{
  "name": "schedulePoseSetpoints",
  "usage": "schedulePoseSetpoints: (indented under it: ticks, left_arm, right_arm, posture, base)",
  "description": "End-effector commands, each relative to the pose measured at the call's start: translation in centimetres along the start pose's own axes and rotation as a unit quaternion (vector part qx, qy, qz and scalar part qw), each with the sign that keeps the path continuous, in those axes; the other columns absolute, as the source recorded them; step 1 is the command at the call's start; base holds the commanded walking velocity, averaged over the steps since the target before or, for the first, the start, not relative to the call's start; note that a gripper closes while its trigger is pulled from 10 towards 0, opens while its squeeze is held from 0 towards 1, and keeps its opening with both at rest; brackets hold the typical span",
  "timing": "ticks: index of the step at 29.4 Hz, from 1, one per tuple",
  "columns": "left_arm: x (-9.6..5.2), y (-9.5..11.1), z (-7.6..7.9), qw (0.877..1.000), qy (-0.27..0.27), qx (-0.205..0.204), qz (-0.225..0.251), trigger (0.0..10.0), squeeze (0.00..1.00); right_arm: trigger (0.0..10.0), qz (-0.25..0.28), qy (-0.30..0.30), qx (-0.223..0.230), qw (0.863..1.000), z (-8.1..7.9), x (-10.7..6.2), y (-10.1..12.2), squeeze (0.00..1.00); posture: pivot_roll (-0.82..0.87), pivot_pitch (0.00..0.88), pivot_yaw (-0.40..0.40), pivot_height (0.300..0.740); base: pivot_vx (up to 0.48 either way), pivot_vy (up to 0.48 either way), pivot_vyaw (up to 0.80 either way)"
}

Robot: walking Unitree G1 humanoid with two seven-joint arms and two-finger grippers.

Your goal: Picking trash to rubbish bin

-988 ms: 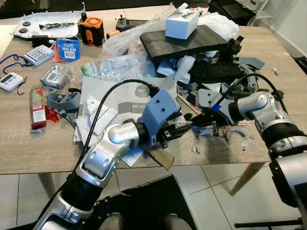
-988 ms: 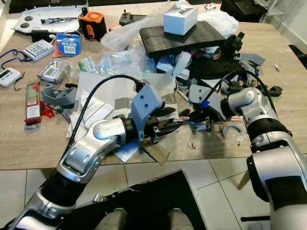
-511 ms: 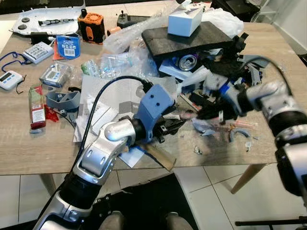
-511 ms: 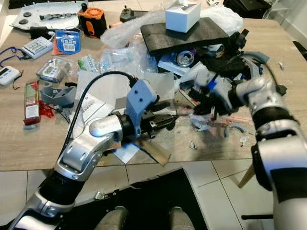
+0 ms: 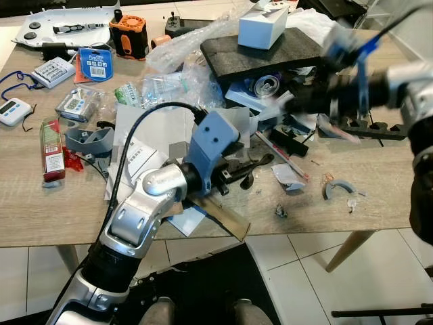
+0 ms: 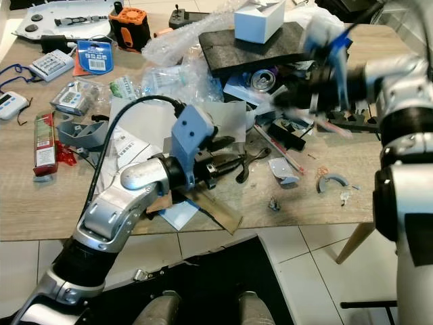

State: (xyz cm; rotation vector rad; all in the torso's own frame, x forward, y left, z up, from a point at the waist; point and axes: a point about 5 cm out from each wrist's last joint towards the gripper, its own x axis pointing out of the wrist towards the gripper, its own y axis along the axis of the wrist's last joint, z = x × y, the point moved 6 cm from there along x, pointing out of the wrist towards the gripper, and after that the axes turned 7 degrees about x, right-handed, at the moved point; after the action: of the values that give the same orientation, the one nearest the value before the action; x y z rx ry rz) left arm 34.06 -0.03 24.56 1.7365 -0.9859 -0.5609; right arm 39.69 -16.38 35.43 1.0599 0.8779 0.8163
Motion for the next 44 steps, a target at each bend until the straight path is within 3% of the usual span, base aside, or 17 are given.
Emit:
schedulePoseSetpoints:
  ticks: [1, 4, 6, 7, 8, 13, 18, 19, 20, 21, 22, 24, 25, 31, 34, 37, 44]
  left_arm:
    - [-0.6, 0.5, -0.1, 0.999, 0.016, -0.027, 0.011, 10.0, 0.00]
    - [-0.6, 0.5, -0.1, 0.999, 0.016, -0.027, 0.011, 10.0, 0.00]
    - [-1.5, 0.7, -0.7, 0.998, 0.037, -0.046, 0.014, 10.0, 0.00]
    - [-1.5, 0.7, -0.7, 0.998, 0.037, -0.046, 0.014, 10.0, 0.00]
    - [-1.9, 0.7, -1.2, 0.997, 0.055, -0.055, 0.014, 10.0, 0.00]
    - [-2.3, 0.4, -2.7, 0.992, 0.111, -0.054, 0.009, 10.0, 0.00]
    - [-3.6, 0.3, -6.6, 0.967, 0.250, -0.041, -0.001, 10.0, 0.00]
    - [-4.1, 0.4, -7.5, 0.959, 0.282, -0.041, -0.001, 10.0, 0.00]
    - [-4.1, 0.4, -7.5, 0.959, 0.282, -0.041, -0.001, 10.0, 0.00]
    - [-4.6, 0.4, -8.0, 0.953, 0.302, -0.039, -0.001, 10.0, 0.00]
    - [-4.6, 0.4, -8.0, 0.953, 0.302, -0.039, -0.001, 10.0, 0.00]
    - [-5.3, 0.4, -8.4, 0.945, 0.326, -0.035, -0.007, 10.0, 0.00]
    - [-5.6, 0.4, -8.5, 0.942, 0.334, -0.030, -0.010, 10.0, 0.00]
    - [-6.0, 0.4, -8.6, 0.937, 0.349, -0.029, -0.012, 10.0, 0.00]
    - [-6.2, 0.1, -8.7, 0.932, 0.360, -0.031, -0.017, 10.0, 0.00]
    - [-6.2, 0.0, -8.5, 0.933, 0.359, -0.029, -0.021, 10.0, 0.00]
    - [-5.9, -0.7, -8.0, 0.934, 0.354, -0.023, -0.042, 10.0, 0.00]
  right_arm:
    - [0.0, 0.098, -0.028, 0.036, 0.994, 0.7, -1.3, 2.4, 0.00]
    - [0.0, 0.098, -0.028, 0.036, 0.994, 0.7, -1.3, 2.4, 0.00]
    - [0.0, 0.197, -0.044, 0.076, 0.976, 1.2, -3.0, 5.8, 0.00]
    - [0.0, 0.197, -0.044, 0.076, 0.976, 1.2, -3.0, 5.8, 0.00]
    - [0.0, 0.250, -0.059, 0.106, 0.960, 1.7, -3.7, 7.5, 0.00]
    - [0.0, 0.311, -0.099, 0.148, 0.934, 2.8, -4.1, 8.8, 0.00]
    - [0.0, 0.340, -0.175, 0.113, 0.917, 2.3, -1.3, 8.0, 0.00]
    - [0.0, 0.373, -0.175, 0.127, 0.902, 1.2, -0.2, 8.1, 0.00]
    - [0.0, 0.373, -0.175, 0.127, 0.902, 1.2, -0.2, 8.1, 0.00]
    - [0.0, 0.405, -0.173, 0.162, 0.883, 0.2, 0.7, 7.9, 0.00]
    - [0.0, 0.405, -0.173, 0.162, 0.883, 0.2, 0.7, 7.9, 0.00]
    - [0.0, 0.454, -0.192, 0.250, 0.833, -0.7, 1.5, 6.5, 0.00]
    - [0.0, 0.457, -0.228, 0.258, 0.820, -0.9, 1.4, 5.6, 0.00]
    - [0.0, 0.454, -0.288, 0.222, 0.814, -1.4, 0.6, 5.1, 0.00]
    - [0.0, 0.437, -0.330, 0.152, 0.823, -2.9, 0.1, 5.2, 0.00]
    - [0.0, 0.420, -0.345, 0.136, 0.828, -3.7, 0.3, 4.6, 0.00]
    - [0.0, 0.300, -0.370, 0.197, 0.857, -6.3, 1.9, -0.7, 0.00]
  posture:
    - [0.05, 0.230, -0.049, 0.740]
    - [0.05, 0.230, -0.049, 0.740]
    - [0.05, 0.223, -0.035, 0.740]
    - [0.05, 0.223, -0.035, 0.740]
    - [0.04, 0.224, -0.026, 0.740]
    - [0.03, 0.224, -0.017, 0.740]
    - [0.03, 0.226, -0.007, 0.740]
    - [0.03, 0.226, -0.007, 0.740]
    - [0.03, 0.226, -0.007, 0.740]
    - [0.03, 0.226, -0.007, 0.740]
    - [0.03, 0.226, -0.007, 0.740]
    - [0.03, 0.226, -0.007, 0.740]
    - [0.03, 0.226, -0.007, 0.740]
    - [0.04, 0.228, 0.005, 0.740]
    - [0.04, 0.228, 0.011, 0.740]
    - [0.04, 0.228, 0.011, 0.740]
    - [0.03, 0.229, 0.018, 0.740]
  base:
    - [0.000, 0.000, 0.00]
    - [0.000, 0.000, 0.00]
    - [0.000, 0.000, 0.00]
    - [0.000, 0.000, 0.00]
    - [0.000, 0.000, 0.00]
    - [0.000, 0.000, 0.00]
    - [0.000, 0.000, 0.00]
    - [0.000, 0.000, 0.00]
    - [0.000, 0.000, 0.00]
    - [0.000, 0.000, 0.00]
    - [0.000, 0.000, 0.00]
    - [0.000, 0.000, 0.00]
    - [0.000, 0.000, 0.00]
    - [0.000, 0.000, 0.00]
    - [0.000, 0.000, 0.00]
    - [0.000, 0.000, 0.00]
    - [0.000, 0.000, 0.00]
